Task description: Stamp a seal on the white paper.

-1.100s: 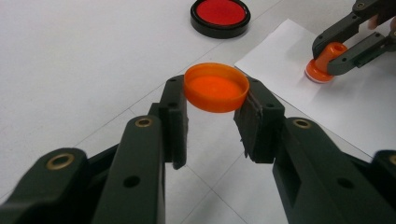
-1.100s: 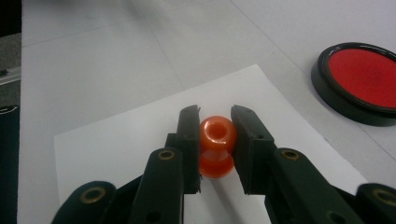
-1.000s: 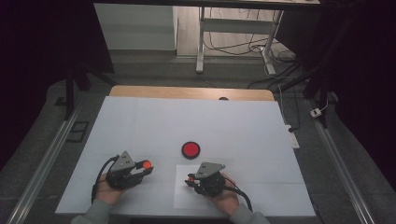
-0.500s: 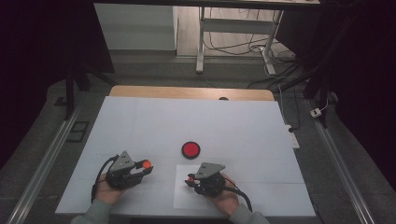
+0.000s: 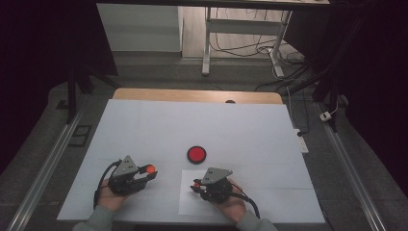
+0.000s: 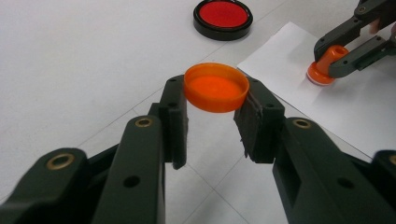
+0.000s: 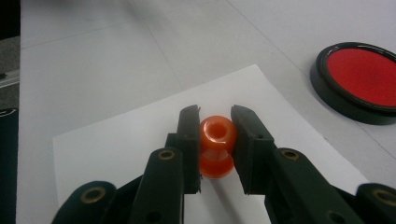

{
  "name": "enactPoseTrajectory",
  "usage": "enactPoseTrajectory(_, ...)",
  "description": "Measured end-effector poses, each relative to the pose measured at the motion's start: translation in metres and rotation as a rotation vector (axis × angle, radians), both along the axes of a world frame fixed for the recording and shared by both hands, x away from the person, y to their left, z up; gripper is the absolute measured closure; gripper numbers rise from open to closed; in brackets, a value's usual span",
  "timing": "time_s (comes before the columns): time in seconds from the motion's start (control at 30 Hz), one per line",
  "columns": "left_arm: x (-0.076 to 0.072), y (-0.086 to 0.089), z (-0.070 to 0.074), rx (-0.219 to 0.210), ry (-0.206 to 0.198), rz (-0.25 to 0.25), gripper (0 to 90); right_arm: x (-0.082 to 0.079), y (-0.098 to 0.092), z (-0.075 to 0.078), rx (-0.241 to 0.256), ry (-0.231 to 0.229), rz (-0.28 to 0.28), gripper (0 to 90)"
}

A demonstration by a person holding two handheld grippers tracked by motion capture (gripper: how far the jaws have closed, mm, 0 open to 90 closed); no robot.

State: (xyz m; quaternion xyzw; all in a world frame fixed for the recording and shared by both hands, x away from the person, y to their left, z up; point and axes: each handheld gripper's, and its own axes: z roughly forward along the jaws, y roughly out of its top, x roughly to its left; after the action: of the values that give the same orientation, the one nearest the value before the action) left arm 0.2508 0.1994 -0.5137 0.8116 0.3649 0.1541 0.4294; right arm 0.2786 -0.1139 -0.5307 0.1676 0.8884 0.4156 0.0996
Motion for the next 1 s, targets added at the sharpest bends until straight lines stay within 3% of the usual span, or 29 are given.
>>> enactPoseTrajectory(0.47,0.001,-0.001,-0.001,0.01,0.001,-0.001,64.2,0.001,-0.001,0.001,0.009,0.005,0.013,72.5)
enactPoseTrajectory(0.5,0.001,-0.001,-0.001,0.012,0.002,-0.001,64.2,0.003,-0.001,0.001,0.022,0.01,0.019,72.4)
enactPoseTrajectory(0.6,0.001,-0.001,-0.001,0.013,0.002,-0.002,64.2,0.004,-0.009,0.015,0.135,0.004,-0.014,72.3)
enactPoseTrajectory(0.7,0.001,-0.001,-0.002,0.015,0.004,-0.002,64.2,0.006,-0.015,0.025,0.191,0.008,-0.029,72.3)
enactPoseTrajectory(1.0,0.001,-0.001,-0.002,0.014,0.003,-0.002,64.2,0.008,-0.023,0.029,0.223,0.037,-0.045,72.3)
